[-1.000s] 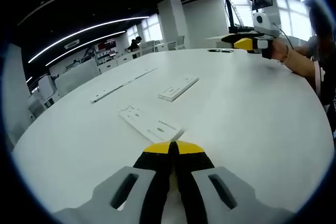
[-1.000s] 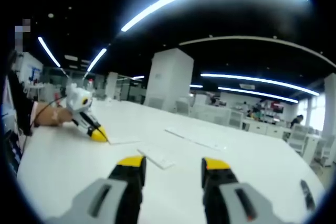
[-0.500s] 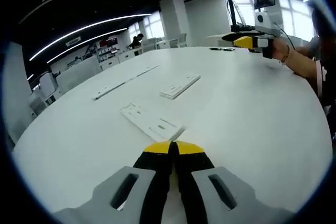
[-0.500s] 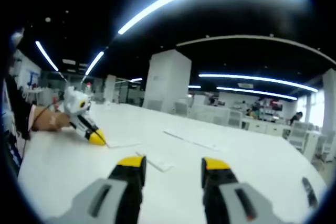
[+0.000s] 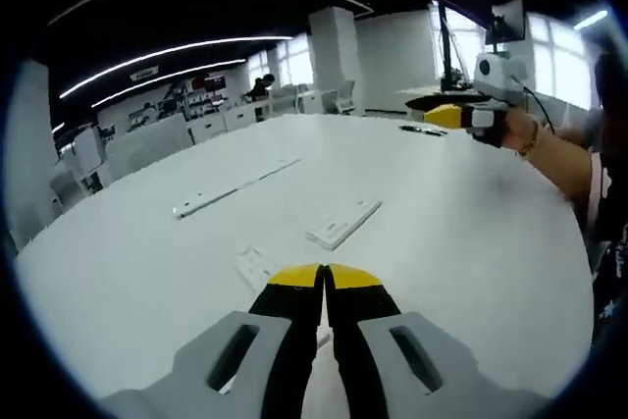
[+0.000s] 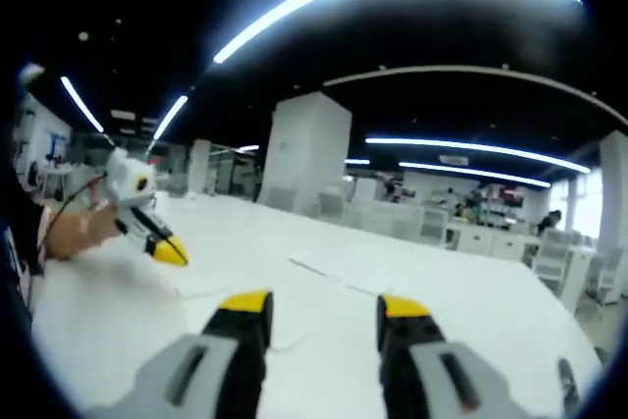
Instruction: Locate the socket holder cover, grip the socket holder cover, clip it into the socket holder slot.
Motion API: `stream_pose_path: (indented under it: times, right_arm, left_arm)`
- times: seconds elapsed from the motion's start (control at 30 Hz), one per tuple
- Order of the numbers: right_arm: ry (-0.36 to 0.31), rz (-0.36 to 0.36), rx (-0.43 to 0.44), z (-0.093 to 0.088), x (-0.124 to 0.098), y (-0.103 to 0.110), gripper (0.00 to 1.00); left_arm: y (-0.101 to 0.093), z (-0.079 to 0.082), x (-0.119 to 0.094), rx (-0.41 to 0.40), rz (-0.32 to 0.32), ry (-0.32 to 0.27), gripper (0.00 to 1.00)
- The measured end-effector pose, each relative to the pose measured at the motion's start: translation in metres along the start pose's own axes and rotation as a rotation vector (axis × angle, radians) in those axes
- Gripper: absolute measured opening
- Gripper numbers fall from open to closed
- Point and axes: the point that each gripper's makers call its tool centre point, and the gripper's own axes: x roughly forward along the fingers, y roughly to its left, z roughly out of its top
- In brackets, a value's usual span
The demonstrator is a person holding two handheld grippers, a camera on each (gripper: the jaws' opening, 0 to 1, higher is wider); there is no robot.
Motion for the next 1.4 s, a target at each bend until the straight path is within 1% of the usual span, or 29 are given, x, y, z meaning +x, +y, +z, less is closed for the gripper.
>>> stream_pose_path:
  times: [0.03,0.1,0.17,0.2,0.23,0.27,0.3,0.4,0.47,0.53,0.57,0.6,0.67,0.73,0.77,0.83,0.87,0.9,1.1,1.27,1.4]
  right_arm:
    - [-0.003,-0.002,0.008,-0.002,0.002,-0.001,0.44]
    - [-0.004,-0.001,0.022,-0.008,0.004,-0.002,0.44]
    - [-0.006,-0.009,0.024,-0.015,0.004,-0.003,0.44]
    - [-0.011,-0.019,0.028,-0.02,0.004,-0.003,0.44]
    - [-0.012,-0.023,0.032,-0.024,0.003,-0.004,0.44]
    - [-0.007,-0.028,0.034,-0.027,0.003,-0.005,0.44]
    - [0.003,-0.03,0.032,-0.03,0.003,-0.005,0.45]
    - [0.006,-0.028,0.035,-0.036,0.0,-0.006,0.45]
    - [0.004,-0.035,0.042,-0.038,-0.001,-0.009,0.45]
    - [0.012,-0.034,0.042,-0.041,0.0,-0.008,0.45]
    - [0.019,-0.034,0.04,-0.044,0.001,-0.008,0.45]
    - [0.021,-0.034,0.04,-0.044,0.001,-0.008,0.45]
    - [0.033,-0.017,0.044,-0.048,0.003,-0.002,0.45]
    - [0.024,0.001,0.026,-0.045,0.004,0.005,0.45]
    - [0.022,0.009,0.026,-0.045,0.004,0.007,0.45]
    - [0.021,0.008,0.022,-0.045,0.004,0.008,0.45]
    - [0.023,0.004,0.017,-0.045,0.004,0.007,0.45]
    - [0.024,0.001,0.015,-0.045,0.004,0.006,0.45]
    - [0.03,-0.012,0.018,-0.047,0.003,0.003,0.45]
    - [0.015,-0.005,0.005,-0.042,0.0,0.006,0.45]
    - [0.008,-0.004,0.017,-0.04,-0.001,0.006,0.45]
  left_arm:
    - [0.002,-0.003,0.0,-0.028,0.001,-0.005,0.03]
    - [0.007,-0.009,-0.003,-0.052,0.01,-0.001,0.03]
    - [0.009,-0.004,-0.006,-0.086,0.009,-0.062,0.03]
    - [0.011,-0.001,-0.011,-0.12,0.003,-0.097,0.03]
    - [0.012,0.0,-0.014,-0.132,-0.001,-0.097,0.03]
    - [0.014,0.002,-0.017,-0.136,-0.002,-0.111,0.03]
    - [0.016,0.006,-0.019,-0.142,0.001,-0.136,0.03]
    - [0.016,0.005,-0.02,-0.141,-0.005,-0.141,0.03]
    - [0.014,0.001,-0.02,-0.138,-0.017,-0.128,0.03]
    - [0.008,-0.007,-0.017,-0.142,-0.045,-0.092,0.03]
    - [0.002,-0.012,-0.016,-0.148,-0.071,-0.068,0.03]
    - [0.0,-0.014,-0.016,-0.151,-0.079,-0.054,0.03]
    - [-0.011,-0.02,-0.014,-0.148,-0.123,-0.018,0.03]
    - [-0.016,-0.021,-0.014,-0.155,-0.144,-0.008,0.03]
    - [-0.018,-0.024,-0.014,-0.156,-0.152,0.01,0.03]
    - [-0.02,-0.03,-0.013,-0.156,-0.158,0.041,0.03]
    - [-0.021,-0.031,-0.013,-0.157,-0.16,0.047,0.03]
    - [-0.021,-0.035,-0.013,-0.156,-0.162,0.07,0.03]
    - [-0.02,-0.044,-0.011,-0.151,-0.16,0.124,0.03]
    - [-0.024,-0.051,-0.011,-0.155,-0.171,0.174,0.03]
    - [-0.026,-0.053,-0.01,-0.159,-0.175,0.194,0.03]
